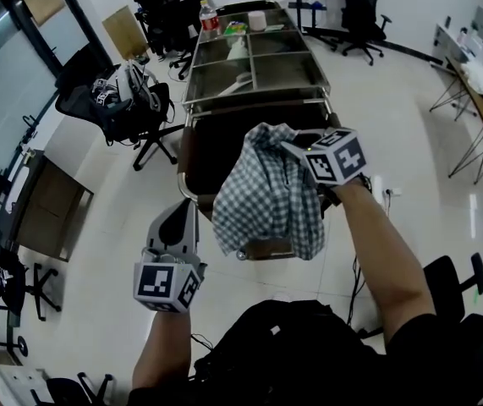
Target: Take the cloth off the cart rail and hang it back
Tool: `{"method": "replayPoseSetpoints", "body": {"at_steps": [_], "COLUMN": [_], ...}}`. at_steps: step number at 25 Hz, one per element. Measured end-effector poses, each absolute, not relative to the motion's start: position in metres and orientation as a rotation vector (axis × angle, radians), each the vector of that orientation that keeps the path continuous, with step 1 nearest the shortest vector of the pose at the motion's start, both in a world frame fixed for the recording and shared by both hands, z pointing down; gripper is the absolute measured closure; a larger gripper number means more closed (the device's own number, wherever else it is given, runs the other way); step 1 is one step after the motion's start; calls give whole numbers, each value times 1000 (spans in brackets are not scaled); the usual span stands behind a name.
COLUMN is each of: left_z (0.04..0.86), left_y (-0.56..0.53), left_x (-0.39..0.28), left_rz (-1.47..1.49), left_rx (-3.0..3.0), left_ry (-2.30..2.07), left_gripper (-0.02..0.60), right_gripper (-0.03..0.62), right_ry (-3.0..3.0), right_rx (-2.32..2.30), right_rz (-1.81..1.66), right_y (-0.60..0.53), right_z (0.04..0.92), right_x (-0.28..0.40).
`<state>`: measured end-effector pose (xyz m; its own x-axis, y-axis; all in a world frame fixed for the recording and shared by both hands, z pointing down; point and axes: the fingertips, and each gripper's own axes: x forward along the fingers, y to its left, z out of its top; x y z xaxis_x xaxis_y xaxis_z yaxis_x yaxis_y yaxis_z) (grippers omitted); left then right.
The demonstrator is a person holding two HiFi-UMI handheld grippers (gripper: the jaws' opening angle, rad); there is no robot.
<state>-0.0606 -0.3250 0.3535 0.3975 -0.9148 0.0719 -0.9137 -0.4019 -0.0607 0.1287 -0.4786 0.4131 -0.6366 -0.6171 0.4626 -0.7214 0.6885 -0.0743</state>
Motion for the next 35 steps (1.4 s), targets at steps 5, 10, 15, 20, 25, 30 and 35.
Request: {"method": "replayPoseSetpoints", "body": {"at_steps": [5,10,15,20,25,30,35], "left_z": [357,359,366,372,378,384,396], "left_y": [-303,-280,-255,-229,-203,-178,-149], "left_x": [-63,-66,-69,-67,-68,-75,-77], "left_rz": [-166,-148,-142,-137,-123,-95,-91], "left_rx": [-2656,-2703,-2743,-2783,-2816,-2823,-2867], "left_ry": [1653,1597,1550,1494,1451,1429,1402], "left_gripper": [581,581,581,581,581,581,581], "right_gripper": [480,480,480,482,485,591,591], "right_ry": [-2493,-2455,-2463,-2569,-2723,-2861,-2865], "right_rx": [1122,1206,1272,1320,1366,1391,1399], "right_rz": [395,412,410,323,275,351,412], "right_y": [-452,-418,-379,-331,-277,-224,-167], "right_z": [413,415,412,385,359,353,373], "right_x": [133,140,142,132,115,97,85]}}
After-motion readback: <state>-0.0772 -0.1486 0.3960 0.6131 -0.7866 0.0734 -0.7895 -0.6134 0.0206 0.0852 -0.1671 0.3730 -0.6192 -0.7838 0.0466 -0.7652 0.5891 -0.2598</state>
